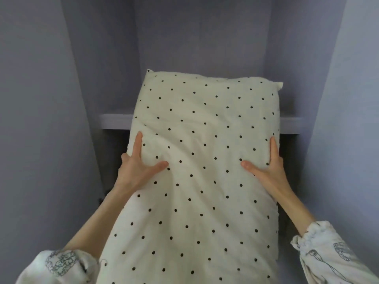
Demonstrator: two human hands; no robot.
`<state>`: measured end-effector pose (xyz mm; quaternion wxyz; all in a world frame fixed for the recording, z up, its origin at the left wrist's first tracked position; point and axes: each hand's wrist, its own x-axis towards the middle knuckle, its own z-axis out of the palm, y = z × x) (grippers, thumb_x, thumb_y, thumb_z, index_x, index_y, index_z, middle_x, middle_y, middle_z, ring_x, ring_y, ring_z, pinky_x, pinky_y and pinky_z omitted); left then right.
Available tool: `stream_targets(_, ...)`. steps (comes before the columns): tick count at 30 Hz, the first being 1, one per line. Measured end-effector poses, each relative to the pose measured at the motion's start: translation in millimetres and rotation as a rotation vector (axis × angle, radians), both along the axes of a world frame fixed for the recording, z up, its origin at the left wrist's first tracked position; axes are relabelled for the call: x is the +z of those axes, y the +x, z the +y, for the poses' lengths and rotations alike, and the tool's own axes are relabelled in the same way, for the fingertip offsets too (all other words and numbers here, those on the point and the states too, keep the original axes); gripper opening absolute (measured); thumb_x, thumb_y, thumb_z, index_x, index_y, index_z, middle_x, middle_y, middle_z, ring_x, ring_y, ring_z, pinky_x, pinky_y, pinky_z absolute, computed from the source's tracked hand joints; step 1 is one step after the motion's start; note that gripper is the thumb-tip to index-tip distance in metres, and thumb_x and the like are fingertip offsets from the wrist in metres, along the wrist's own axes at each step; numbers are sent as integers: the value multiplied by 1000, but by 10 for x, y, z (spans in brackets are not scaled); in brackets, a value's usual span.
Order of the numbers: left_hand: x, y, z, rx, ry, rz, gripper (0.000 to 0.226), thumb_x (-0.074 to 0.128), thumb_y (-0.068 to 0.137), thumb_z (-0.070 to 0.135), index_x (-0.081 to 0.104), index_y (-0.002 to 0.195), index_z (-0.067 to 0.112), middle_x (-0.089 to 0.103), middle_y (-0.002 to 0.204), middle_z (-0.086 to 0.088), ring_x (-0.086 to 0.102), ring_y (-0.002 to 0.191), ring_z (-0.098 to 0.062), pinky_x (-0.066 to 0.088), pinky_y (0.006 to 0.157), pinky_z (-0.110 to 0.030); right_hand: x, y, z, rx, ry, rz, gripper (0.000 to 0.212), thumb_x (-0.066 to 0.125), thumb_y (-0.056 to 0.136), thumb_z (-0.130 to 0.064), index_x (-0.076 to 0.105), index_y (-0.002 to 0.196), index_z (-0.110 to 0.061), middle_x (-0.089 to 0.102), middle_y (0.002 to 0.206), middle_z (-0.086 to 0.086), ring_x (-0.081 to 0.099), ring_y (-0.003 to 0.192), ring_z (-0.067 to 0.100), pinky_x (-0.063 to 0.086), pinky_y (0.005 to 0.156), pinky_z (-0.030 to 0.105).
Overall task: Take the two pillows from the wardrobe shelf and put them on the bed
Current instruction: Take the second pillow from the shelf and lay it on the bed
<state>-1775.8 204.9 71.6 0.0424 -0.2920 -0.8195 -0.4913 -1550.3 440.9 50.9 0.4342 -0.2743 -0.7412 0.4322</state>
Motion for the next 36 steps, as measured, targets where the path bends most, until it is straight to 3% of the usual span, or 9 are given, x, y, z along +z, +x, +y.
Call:
stream_targets(4, -220, 599, -374, 78, 15, -38, 107, 74, 54, 64, -4, 127, 70, 31, 117, -3, 42, 91, -24, 41, 78, -38, -146, 346, -184, 94, -18, -13, 119, 80, 50, -59, 0, 139, -55, 17, 146, -10, 25, 114, 5, 24, 95, 31)
stream_targets(7, -336, 1009, -716, 134, 32, -79, 104, 74, 55, 62, -1, 128, 69, 30, 117, -1, 40, 96, -23, 39, 79, -37, -208, 560, -391, 166, -25, -45, 124, 78, 42, -68, 0, 137, -57, 18, 147, -11, 25, 116, 6, 26, 100, 36)
stream_targets(12, -469, 1516, -1348, 256, 36, -94, 101, 73, 60, 59, 1, 130, 66, 32, 134, -8, 41, 118, -31, 40, 85, -40, -301, 712, -774, 339, -58, -21, 128, 80, 40, -68, 4, 141, -49, 21, 144, -23, 23, 138, 8, 26, 112, 48)
stream_targets(17, -478, 1942, -2091, 426, 64, -6, 97, 66, 53, 66, 5, 128, 67, 34, 122, -1, 39, 95, -16, 34, 80, -31, -371, 627, -1327, 490, -82, -20, 126, 79, 39, -70, 7, 141, -51, 22, 139, -22, 29, 132, 7, 28, 111, 41)
stream_targets(26, -579, 2526, -3791, 753, 89, 137, 98, 72, 62, 58, 5, 133, 64, 43, 130, -5, 42, 119, -21, 34, 87, -33, -370, 161, -2863, 817, -12, 24, 117, 80, 53, -61, 5, 141, -50, 18, 151, -15, 25, 137, 9, 27, 112, 47)
stream_targets(30, -560, 2750, -4571, 898, 102, 159, 99, 72, 58, 60, 7, 132, 65, 41, 122, -1, 46, 108, -21, 38, 87, -36, -371, -77, -3691, 909, 51, 22, 113, 76, 59, -57, 2, 143, -48, 13, 154, -13, 20, 132, 3, 22, 109, 37)
stream_targets(32, -540, 2829, -4936, 959, 91, 176, 99, 70, 55, 64, 7, 132, 65, 38, 115, 3, 45, 100, -20, 40, 83, -37, -369, -175, -4088, 957, 43, 22, 113, 75, 58, -58, 1, 143, -47, 15, 151, -13, 22, 125, 0, 24, 104, 32)
stream_targets(36, -536, 2914, -5641, 1019, 87, 208, 98, 74, 59, 58, 11, 133, 62, 39, 114, 8, 47, 111, -24, 43, 86, -39, -371, -387, -4867, 1053, 23, 25, 113, 74, 56, -61, 2, 143, -48, 20, 133, -20, 25, 120, 0, 25, 99, 28)
